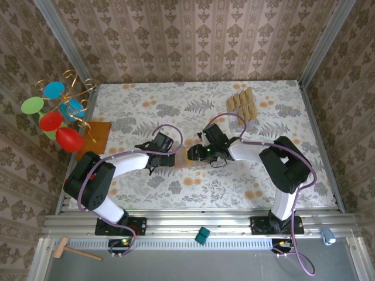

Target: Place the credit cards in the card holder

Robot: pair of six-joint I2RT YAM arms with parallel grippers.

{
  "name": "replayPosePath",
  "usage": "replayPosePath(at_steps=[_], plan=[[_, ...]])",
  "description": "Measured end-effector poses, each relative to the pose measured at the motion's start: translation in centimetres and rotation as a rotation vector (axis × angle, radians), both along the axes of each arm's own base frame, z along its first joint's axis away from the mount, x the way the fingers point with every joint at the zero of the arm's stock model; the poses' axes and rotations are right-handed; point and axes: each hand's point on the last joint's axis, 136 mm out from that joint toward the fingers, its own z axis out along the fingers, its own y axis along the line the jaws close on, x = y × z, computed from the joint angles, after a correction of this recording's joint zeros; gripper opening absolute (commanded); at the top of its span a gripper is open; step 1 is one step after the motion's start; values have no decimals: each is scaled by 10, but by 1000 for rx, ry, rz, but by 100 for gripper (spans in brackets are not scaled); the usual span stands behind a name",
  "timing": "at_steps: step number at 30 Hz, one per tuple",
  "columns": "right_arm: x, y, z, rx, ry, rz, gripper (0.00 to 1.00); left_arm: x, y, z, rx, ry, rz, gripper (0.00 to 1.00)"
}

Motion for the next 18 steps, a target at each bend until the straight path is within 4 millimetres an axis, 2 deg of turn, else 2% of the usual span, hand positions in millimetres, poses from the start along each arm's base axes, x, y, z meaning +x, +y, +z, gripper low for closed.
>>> replayPosePath(at_steps=[2, 4, 5, 8, 11, 14, 18], plan=[[2, -2, 9, -11, -17, 3, 59, 0, 0, 0, 0, 0, 0, 100], [4, -3, 18, -20, -39, 9, 55, 0, 0, 0, 0, 0, 0, 100], [6, -6, 22, -33, -52, 9, 50, 0, 0, 0, 0, 0, 1, 100], [11, -9, 30, -73, -81, 16, 24, 0, 0, 0, 0, 0, 0, 100], [16, -14, 31, -125, -101, 23, 9, 0, 0, 0, 1, -1, -2, 100], [20, -18, 25, -173, -104, 31, 3, 1, 0, 0, 0, -2, -2, 100], [18, -23, 4, -226, -70, 43, 1, 1, 0, 0, 2, -3, -6, 100]])
